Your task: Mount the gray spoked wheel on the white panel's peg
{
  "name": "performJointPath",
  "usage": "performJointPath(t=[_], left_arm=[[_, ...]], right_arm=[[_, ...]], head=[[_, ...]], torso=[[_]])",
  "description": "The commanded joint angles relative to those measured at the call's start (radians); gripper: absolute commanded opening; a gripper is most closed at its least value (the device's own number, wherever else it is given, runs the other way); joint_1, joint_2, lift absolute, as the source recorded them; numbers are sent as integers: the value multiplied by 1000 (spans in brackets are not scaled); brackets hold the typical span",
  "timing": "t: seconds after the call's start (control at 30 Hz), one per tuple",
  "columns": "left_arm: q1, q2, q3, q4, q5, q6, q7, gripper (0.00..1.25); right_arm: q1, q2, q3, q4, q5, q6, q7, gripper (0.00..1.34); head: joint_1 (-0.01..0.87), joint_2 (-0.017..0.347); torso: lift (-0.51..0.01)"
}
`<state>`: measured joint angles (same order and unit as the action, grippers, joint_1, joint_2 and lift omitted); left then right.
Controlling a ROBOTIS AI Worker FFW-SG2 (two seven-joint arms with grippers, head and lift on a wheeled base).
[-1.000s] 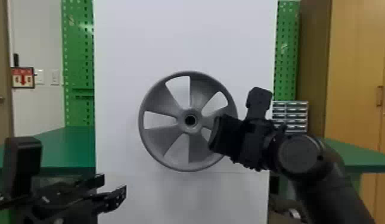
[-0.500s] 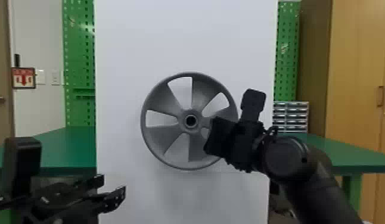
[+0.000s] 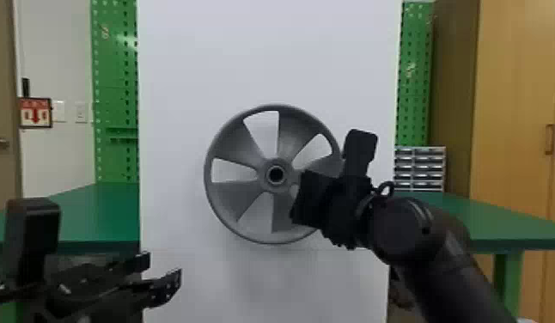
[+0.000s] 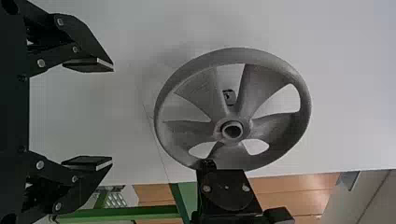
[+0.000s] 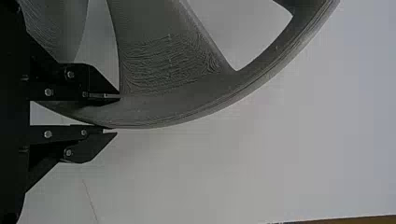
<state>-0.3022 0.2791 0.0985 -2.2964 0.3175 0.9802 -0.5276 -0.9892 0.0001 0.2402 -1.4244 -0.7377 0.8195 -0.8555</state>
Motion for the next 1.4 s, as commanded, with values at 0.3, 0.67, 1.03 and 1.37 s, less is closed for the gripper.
performJointPath(t=[0.3, 0.67, 1.03, 1.37], left_arm=[[0, 2, 0, 0, -1, 0, 0, 715], [0, 2, -3, 0, -3, 0, 0, 715], [0, 2, -3, 2, -3, -2, 0, 715], [2, 2, -3, 2, -1, -3, 0, 715]], right_arm=[[7, 1, 4, -1, -14, -25, 9, 161], [14, 1, 4, 1, -25, -40, 9, 528], [23, 1, 4, -4, -45, -60, 10, 936], [30, 1, 4, -13, -54, -69, 23, 1316]], head=[[84, -8], [84, -8], [84, -8], [84, -8]], torso=[[-487], [-487], [-487], [-487]])
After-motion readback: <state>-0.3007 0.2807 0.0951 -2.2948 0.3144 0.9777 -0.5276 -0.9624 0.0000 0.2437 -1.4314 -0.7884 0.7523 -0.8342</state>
